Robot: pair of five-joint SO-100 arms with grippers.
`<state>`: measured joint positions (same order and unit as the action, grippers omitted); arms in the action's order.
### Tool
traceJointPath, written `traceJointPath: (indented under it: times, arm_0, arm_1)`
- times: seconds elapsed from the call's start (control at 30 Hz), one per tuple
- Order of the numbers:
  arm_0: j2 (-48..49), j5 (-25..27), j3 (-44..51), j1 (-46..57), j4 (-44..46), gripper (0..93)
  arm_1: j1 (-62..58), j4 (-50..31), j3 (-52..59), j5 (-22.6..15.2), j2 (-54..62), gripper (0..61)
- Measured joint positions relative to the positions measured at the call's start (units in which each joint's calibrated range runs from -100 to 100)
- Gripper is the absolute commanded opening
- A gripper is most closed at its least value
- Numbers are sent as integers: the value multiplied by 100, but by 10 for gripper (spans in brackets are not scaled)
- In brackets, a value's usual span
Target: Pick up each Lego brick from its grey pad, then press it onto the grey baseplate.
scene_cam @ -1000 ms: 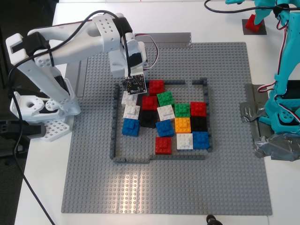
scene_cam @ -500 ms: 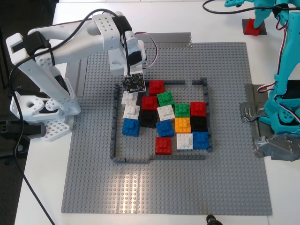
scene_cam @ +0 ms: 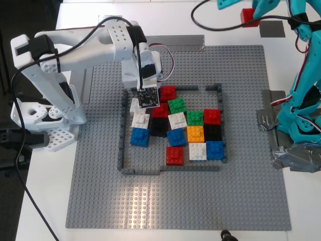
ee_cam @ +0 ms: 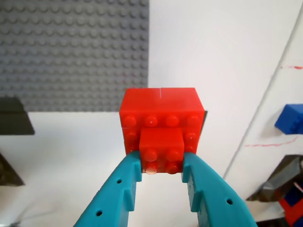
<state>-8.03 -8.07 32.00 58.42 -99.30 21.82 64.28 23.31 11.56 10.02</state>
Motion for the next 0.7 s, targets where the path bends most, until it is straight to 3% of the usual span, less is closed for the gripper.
traceJointPath:
  times: [0.33,0.6,0.7]
  arm_0:
    - [1665,935,-2224,-903,0,0]
    - [2409,1442,-3024,-1546,0,0]
    - [2561,1583,-3268,-1798,0,0]
  arm_1:
    - [-91,-314,0,-78,-147,1]
    - [-100,-434,-106,-132,-242,4]
    - [-100,-507,-106,-147,-242,35]
